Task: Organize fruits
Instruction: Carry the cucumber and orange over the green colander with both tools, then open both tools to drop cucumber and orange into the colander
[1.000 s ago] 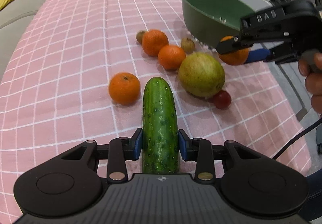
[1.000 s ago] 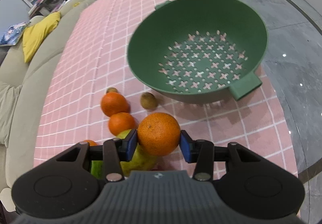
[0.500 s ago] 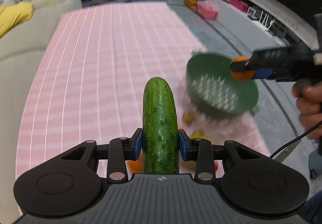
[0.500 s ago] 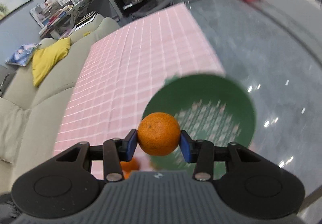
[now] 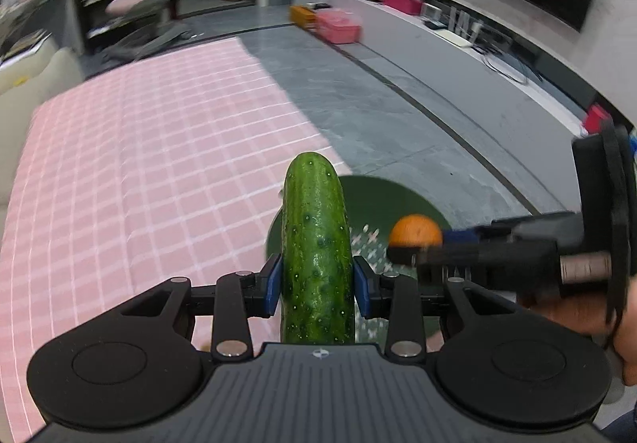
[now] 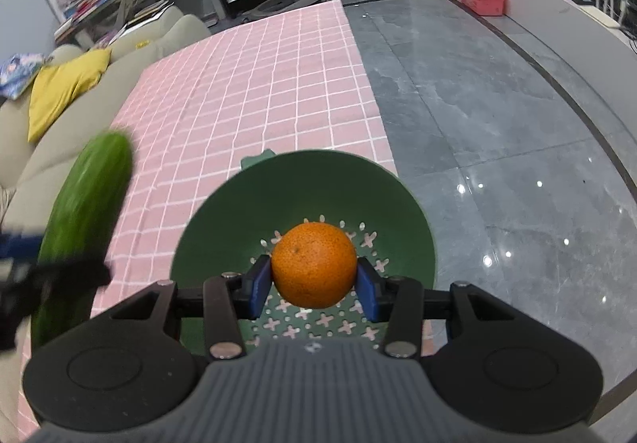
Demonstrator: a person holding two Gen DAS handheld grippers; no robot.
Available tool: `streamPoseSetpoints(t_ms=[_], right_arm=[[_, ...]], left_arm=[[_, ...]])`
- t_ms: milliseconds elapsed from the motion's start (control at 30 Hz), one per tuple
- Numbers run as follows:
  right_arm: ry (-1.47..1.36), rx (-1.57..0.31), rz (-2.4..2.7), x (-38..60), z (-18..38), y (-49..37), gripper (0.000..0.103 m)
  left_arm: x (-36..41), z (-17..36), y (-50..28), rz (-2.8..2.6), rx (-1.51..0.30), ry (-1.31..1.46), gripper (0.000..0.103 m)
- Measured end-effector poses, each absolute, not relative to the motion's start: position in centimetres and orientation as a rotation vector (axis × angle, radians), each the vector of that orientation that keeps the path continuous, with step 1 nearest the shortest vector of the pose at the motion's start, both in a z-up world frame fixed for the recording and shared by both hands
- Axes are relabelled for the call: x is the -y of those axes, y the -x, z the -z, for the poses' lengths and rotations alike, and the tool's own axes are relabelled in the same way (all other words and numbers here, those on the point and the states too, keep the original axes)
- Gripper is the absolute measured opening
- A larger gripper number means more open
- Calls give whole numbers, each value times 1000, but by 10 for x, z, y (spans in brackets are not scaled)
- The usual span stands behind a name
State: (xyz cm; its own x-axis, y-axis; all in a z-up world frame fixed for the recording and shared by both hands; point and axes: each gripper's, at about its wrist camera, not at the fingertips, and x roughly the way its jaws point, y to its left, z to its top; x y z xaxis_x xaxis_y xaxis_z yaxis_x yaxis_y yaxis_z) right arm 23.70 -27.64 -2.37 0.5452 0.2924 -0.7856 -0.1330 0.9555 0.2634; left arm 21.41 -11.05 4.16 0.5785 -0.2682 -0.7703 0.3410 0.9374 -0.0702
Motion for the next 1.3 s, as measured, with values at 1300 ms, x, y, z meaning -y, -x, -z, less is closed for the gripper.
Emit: streamPoseSetpoints(t_ms=[1300], right_arm=[[151, -1054, -328, 244, 80, -257, 42]], left_arm=[[169, 52, -290, 539, -1143, -293, 41]])
